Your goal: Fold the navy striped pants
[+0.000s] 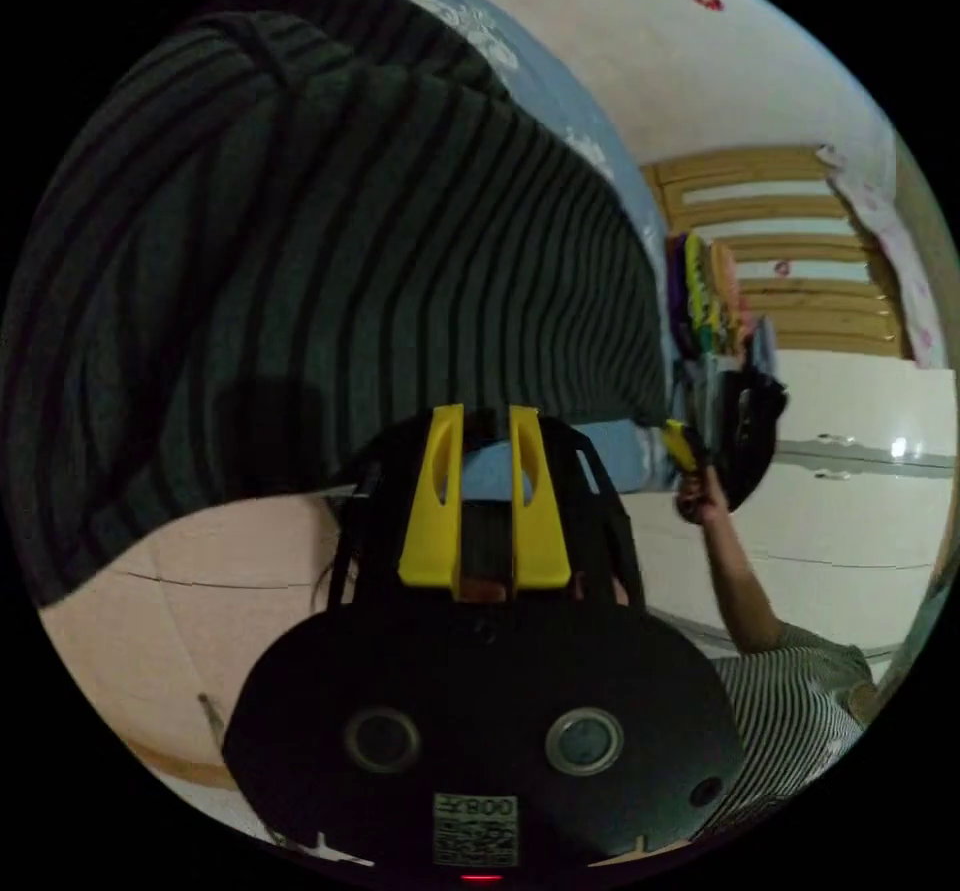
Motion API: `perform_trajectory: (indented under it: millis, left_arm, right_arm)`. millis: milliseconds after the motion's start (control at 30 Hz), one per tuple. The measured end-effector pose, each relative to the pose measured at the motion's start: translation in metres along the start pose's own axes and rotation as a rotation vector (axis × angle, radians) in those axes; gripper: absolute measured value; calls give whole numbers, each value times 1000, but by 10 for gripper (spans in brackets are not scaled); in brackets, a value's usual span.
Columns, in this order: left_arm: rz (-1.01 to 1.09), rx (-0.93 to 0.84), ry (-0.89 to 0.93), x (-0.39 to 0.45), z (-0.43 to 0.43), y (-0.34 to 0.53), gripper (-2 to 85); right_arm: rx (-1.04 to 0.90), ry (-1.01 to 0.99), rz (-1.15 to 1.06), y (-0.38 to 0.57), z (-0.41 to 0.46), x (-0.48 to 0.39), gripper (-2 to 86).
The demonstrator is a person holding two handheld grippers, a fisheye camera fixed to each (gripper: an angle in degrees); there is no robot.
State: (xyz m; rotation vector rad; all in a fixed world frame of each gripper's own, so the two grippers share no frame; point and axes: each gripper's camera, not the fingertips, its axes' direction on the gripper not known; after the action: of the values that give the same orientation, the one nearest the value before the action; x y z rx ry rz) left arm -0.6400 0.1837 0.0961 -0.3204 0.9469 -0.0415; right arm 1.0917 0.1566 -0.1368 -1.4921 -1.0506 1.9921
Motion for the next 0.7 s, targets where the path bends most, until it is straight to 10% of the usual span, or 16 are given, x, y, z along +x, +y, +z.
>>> perform_trajectory:
  millis: [467,700]
  left_arm:
    - [134,67,85,122,-31,-38,0]
    - [95,-55,70,154,-10,-42,1]
  right_arm:
    - [31,-114,-359,32,-52,-93,23]
    - [-11,114,-206,68,-69,-67,15]
